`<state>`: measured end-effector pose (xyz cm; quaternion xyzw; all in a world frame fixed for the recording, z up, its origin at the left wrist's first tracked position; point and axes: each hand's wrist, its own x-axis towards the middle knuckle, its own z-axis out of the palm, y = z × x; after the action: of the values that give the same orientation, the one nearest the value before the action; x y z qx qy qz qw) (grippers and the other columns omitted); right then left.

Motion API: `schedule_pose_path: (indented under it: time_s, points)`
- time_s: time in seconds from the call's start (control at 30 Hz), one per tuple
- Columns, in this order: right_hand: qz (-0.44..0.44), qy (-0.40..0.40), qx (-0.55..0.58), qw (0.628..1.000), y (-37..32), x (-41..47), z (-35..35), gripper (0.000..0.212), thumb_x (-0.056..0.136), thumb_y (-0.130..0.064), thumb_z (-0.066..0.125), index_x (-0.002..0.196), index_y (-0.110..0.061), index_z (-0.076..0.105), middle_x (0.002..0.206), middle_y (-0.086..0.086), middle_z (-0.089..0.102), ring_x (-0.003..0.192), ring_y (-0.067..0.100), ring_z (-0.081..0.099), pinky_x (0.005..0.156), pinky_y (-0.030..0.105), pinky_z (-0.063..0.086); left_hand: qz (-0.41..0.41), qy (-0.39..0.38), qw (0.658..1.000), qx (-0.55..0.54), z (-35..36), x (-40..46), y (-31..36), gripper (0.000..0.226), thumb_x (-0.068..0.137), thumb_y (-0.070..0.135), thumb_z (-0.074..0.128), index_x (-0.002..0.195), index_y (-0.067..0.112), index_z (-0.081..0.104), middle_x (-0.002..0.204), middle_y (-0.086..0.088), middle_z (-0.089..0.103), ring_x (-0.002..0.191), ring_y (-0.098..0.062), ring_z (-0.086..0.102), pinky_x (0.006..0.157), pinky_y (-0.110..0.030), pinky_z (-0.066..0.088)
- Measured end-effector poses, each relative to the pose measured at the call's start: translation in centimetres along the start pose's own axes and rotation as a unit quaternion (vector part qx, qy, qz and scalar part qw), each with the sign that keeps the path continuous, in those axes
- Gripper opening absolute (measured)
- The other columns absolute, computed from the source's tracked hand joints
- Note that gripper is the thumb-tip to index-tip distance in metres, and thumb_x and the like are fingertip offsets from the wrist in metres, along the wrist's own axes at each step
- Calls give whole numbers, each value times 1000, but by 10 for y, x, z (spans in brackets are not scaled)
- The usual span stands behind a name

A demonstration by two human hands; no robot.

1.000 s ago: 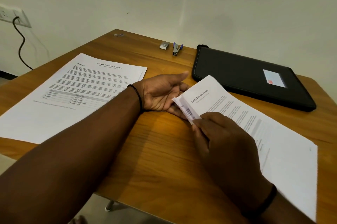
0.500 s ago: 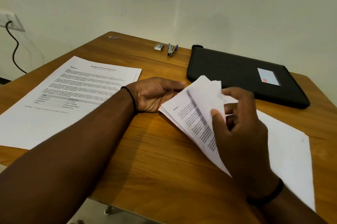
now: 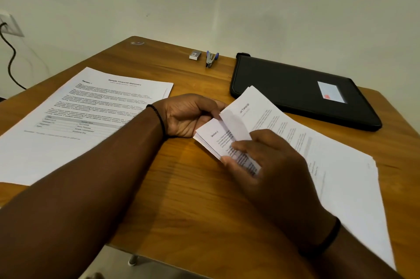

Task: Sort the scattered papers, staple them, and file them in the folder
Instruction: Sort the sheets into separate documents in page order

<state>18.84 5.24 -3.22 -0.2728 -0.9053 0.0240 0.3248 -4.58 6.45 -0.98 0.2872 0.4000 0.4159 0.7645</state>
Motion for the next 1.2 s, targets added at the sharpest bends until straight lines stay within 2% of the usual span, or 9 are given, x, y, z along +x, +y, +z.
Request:
schedule_pose_path:
  time_s: [0.13,0.27,0.37,0.47,0.57,0.7,0.83,1.0,1.2]
  points:
    - [-39,-8,-45,998,-5,-1,4,49,89,-55,56,104,-12,73,103,7,72,88,19,68,72,22,52,9,2,1000,-23,-1,1,-2,34,85,0,45,108,-3,70,105,-19,72,85,-27,75,61,-29,62]
    - [-41,42,-34,998,-6,-2,7,28,92,-36,62,95,-12,74,94,6,72,85,18,69,67,23,55,18,5,999,43,2,1,-3,37,85,7,42,117,1,59,110,-18,71,92,-31,73,72,-44,63]
    - [-9,53,-14,998,-4,-2,6,25,90,-36,65,92,-14,75,91,4,73,81,15,70,66,20,54,11,12,999,51,3,0,-2,41,88,8,40,124,3,58,116,-19,70,98,-33,72,81,-49,60]
    - [29,37,28,998,-1,-2,3,32,86,-49,65,87,-19,75,86,-3,73,76,10,68,62,21,55,7,15,1000,26,4,0,-2,43,91,8,39,131,0,51,113,-20,69,91,-31,73,69,-40,63]
    - [59,53,89,993,2,1,0,34,83,-52,67,86,-20,75,84,-6,73,69,6,64,60,20,56,4,24,1000,-11,6,0,-1,30,90,11,43,114,0,58,97,-17,73,78,-26,75,56,-32,61]
    - [99,122,104,982,5,8,-4,24,94,-35,65,106,-15,69,91,-10,69,71,-1,63,53,12,52,-5,32,999,-39,7,0,-1,26,98,19,44,98,2,64,96,-16,74,79,-26,75,59,-32,62]
    - [142,181,121,966,13,13,-12,34,97,-23,61,128,-18,51,107,-14,59,80,-7,59,59,6,53,-13,20,1000,3,0,0,-1,33,96,8,47,121,-2,66,117,-20,69,99,-31,72,72,-37,63]
    - [82,179,58,979,26,13,-11,37,99,-34,50,114,-7,69,109,9,71,96,11,64,83,7,44,10,29,998,49,-6,3,-2,41,96,-8,40,130,2,62,134,-22,60,114,-36,65,94,-47,51]
    - [-35,85,7,996,16,12,5,28,97,-26,57,106,-5,74,98,11,74,85,20,69,77,29,58,15,72,995,68,-4,-5,4,43,96,-8,39,129,7,62,130,-20,64,105,-34,70,76,-41,62]
